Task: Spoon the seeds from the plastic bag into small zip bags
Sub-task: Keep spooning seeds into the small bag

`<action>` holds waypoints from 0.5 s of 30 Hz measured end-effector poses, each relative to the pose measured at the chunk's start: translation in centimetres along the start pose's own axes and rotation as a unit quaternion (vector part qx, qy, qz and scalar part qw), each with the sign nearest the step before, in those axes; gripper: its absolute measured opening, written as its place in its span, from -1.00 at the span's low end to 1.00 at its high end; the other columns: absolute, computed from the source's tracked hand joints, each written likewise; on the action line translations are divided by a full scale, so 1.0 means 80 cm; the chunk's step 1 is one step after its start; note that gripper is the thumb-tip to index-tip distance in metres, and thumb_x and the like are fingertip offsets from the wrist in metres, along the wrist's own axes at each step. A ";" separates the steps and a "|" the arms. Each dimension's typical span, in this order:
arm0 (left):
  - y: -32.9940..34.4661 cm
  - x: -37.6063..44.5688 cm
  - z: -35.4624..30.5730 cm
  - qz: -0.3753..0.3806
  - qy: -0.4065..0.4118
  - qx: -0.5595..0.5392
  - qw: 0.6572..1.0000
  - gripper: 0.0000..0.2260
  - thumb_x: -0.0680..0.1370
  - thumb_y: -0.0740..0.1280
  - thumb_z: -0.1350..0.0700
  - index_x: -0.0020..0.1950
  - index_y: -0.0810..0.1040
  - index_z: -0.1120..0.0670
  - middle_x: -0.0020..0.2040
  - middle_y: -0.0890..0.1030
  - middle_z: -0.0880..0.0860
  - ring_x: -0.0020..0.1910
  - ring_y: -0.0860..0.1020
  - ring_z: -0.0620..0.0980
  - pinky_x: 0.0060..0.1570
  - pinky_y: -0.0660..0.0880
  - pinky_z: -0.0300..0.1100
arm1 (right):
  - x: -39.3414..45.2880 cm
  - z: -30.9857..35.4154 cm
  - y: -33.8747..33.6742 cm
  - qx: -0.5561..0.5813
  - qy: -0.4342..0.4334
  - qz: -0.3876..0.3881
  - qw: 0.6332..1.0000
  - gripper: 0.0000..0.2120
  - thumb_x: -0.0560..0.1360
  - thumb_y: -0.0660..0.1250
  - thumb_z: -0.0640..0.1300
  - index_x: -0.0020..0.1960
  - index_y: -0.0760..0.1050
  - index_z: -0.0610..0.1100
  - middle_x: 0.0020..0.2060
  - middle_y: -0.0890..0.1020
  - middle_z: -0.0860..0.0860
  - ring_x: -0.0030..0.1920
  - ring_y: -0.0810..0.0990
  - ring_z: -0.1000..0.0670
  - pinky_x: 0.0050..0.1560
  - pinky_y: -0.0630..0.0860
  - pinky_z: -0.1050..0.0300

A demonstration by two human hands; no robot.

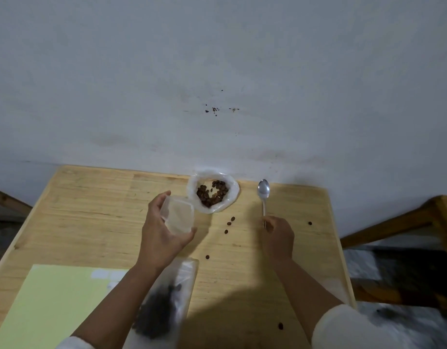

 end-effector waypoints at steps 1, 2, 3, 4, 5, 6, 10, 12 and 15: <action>0.002 0.000 0.003 0.001 -0.006 0.002 1.000 -0.13 0.18 0.63 0.14 0.37 0.24 0.05 0.35 0.35 -0.05 0.17 0.43 -0.06 0.03 0.47 -0.21 | 0.002 -0.004 0.006 -0.017 -0.004 0.003 1.000 -0.86 0.41 0.28 -0.33 -0.11 0.61 -0.27 -0.22 0.62 -0.17 -0.13 0.55 -0.16 -0.16 0.47 0.07; 0.004 -0.001 0.005 0.004 -0.012 0.004 1.000 -0.13 0.18 0.63 0.14 0.37 0.24 0.05 0.35 0.35 -0.05 0.17 0.43 -0.06 0.02 0.48 -0.21 | 0.004 -0.009 0.011 -0.025 -0.004 0.005 1.000 -0.84 0.43 0.28 -0.32 -0.07 0.62 -0.23 -0.20 0.61 -0.14 -0.11 0.54 -0.13 -0.16 0.41 0.14; 0.006 -0.002 0.007 0.006 -0.020 0.004 1.000 -0.12 0.18 0.63 0.14 0.37 0.24 0.05 0.34 0.36 -0.05 0.17 0.43 -0.07 0.02 0.50 -0.20 | 0.005 -0.012 0.016 -0.025 0.002 0.005 1.000 -0.82 0.44 0.28 -0.32 -0.02 0.62 -0.21 -0.18 0.60 -0.12 -0.10 0.53 -0.11 -0.14 0.36 0.18; 0.008 -0.003 0.010 0.009 -0.027 0.004 1.000 -0.12 0.17 0.63 0.14 0.38 0.23 0.05 0.34 0.36 -0.05 0.18 0.43 -0.06 0.04 0.51 -0.17 | 0.007 -0.014 0.019 -0.017 0.008 0.000 1.000 -0.81 0.45 0.29 -0.32 0.02 0.60 -0.21 -0.16 0.60 -0.13 -0.09 0.53 -0.11 -0.13 0.35 0.18; 0.010 -0.004 0.012 0.011 -0.034 0.006 0.999 -0.11 0.17 0.63 0.13 0.38 0.23 0.05 0.33 0.36 -0.05 0.19 0.42 -0.05 0.07 0.52 -0.13 | 0.008 -0.014 0.021 -0.004 0.024 -0.005 1.000 -0.79 0.44 0.29 -0.32 0.05 0.59 -0.22 -0.15 0.60 -0.14 -0.09 0.54 -0.11 -0.12 0.37 0.17; 0.012 -0.005 0.015 0.013 -0.038 0.007 0.999 -0.11 0.17 0.63 0.12 0.38 0.23 0.05 0.33 0.35 -0.06 0.20 0.42 -0.04 0.09 0.52 -0.08 | 0.010 -0.015 0.021 0.010 0.047 -0.010 0.999 -0.76 0.43 0.30 -0.33 0.09 0.56 -0.23 -0.12 0.61 -0.15 -0.07 0.55 -0.12 -0.10 0.40 0.16; 0.019 -0.007 0.022 0.017 -0.049 0.001 0.999 -0.12 0.18 0.63 0.11 0.37 0.22 0.02 0.29 0.36 -0.09 0.18 0.45 -0.03 0.11 0.53 -0.03 | 0.016 -0.021 0.026 0.031 0.124 0.008 0.992 -0.82 0.43 0.32 -0.24 0.03 0.56 -0.21 -0.08 0.62 -0.13 -0.06 0.57 -0.11 -0.09 0.39 0.18; 0.022 -0.006 0.024 0.020 -0.056 -0.003 0.998 -0.12 0.18 0.62 0.10 0.37 0.22 0.01 0.31 0.37 -0.07 0.18 0.45 -0.02 0.13 0.52 0.01 | 0.017 -0.023 0.023 0.030 0.132 0.006 0.991 -0.88 0.46 0.30 -0.20 -0.06 0.58 -0.20 -0.09 0.61 -0.16 -0.09 0.56 -0.12 -0.12 0.37 0.19; 0.024 -0.003 0.024 0.018 -0.055 -0.007 0.998 -0.12 0.17 0.63 0.09 0.37 0.22 0.03 0.33 0.36 -0.06 0.20 0.45 -0.01 0.14 0.51 0.04 | 0.014 -0.014 0.005 0.059 0.120 -0.020 0.991 -0.85 0.49 0.25 -0.24 -0.03 0.57 -0.23 -0.13 0.61 -0.10 -0.11 0.54 -0.08 -0.11 0.35 0.19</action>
Point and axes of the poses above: each hand's wrist, its own x-axis towards the middle knuckle, its own y-axis out of the palm, z = x × y, the point moved 5 cm from there along x, towards the middle knuckle
